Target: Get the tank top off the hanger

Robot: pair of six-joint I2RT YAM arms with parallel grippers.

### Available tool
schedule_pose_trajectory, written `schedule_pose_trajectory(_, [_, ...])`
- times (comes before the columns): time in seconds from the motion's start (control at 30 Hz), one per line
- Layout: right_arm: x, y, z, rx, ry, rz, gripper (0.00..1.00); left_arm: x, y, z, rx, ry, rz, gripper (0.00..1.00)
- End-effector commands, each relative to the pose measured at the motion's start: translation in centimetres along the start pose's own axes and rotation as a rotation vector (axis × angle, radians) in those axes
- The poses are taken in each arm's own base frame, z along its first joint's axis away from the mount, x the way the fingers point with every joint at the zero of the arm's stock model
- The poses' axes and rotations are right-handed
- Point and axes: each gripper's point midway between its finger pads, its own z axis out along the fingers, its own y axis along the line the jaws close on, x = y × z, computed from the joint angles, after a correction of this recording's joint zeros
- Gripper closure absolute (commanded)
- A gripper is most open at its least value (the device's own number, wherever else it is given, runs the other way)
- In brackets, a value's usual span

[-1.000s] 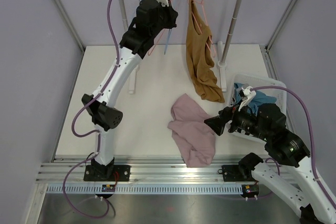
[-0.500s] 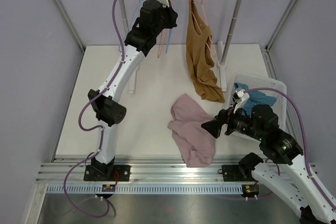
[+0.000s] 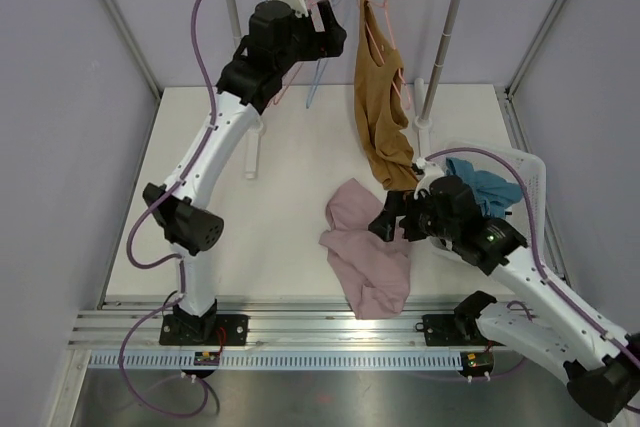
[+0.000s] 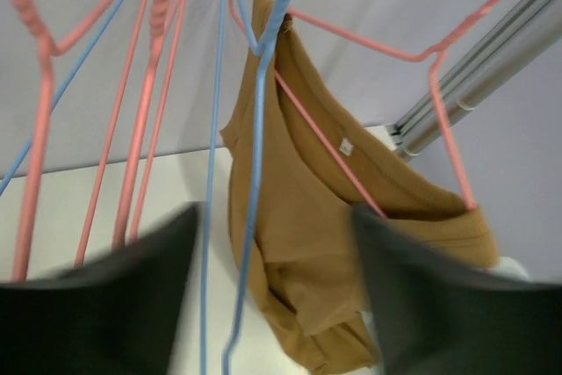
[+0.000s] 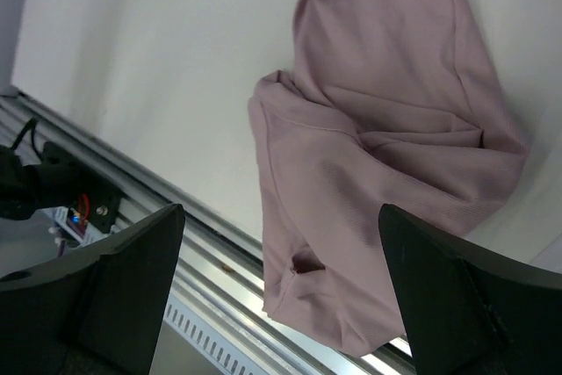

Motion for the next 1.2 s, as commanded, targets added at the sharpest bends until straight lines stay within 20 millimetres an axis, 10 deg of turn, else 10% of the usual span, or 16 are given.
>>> schedule_pose_trajectory(0.0, [-0.1, -0.9, 2.4, 0.088, -0.003, 0.0, 0.01, -7.1, -3.7, -7.1, 0.11, -0.146, -0.032, 0.01])
schedule_pose_trajectory(0.17, [2.4, -3.0, 6.2, 0.26, 0.104, -0.051, 0.01, -9.2, -6.0, -14.0, 0.218, -0.195, -0.044, 0.01])
schedule_pose_trajectory(0.5, [8.4, -6.7, 11.9, 0.467, 0.341, -0.1, 0.07, -5.7, -5.8, -27.5, 0.326, -0.221, -0.051, 0.01])
schedule_pose_trajectory(0.6, [10.2, -7.6, 13.3, 0.495, 0.403, -0.114, 0.16, -1.1, -3.6, -28.9, 0.278, -0.139, -0.052, 0.01])
schedule_pose_trajectory(0.7, [11.6, -7.5, 14.3, 0.465, 0.458, -0.114, 0.6, 2.5, -0.6, -31.8, 0.201, -0.097, -0.048, 0.01])
schedule_pose_trajectory(0.83, [8.7, -5.1, 13.8, 0.39, 0.384, -0.127, 1.0, 6.8, 3.6, -35.3, 0.067, -0.041, -0.024, 0.01])
schedule_pose_trajectory(1.17, [-6.9, -4.5, 1.8, 0.663, 0.018, -0.203, 1.0, 14.7, 10.5, -37.4, -0.114, -0.004, 0.084, 0.01])
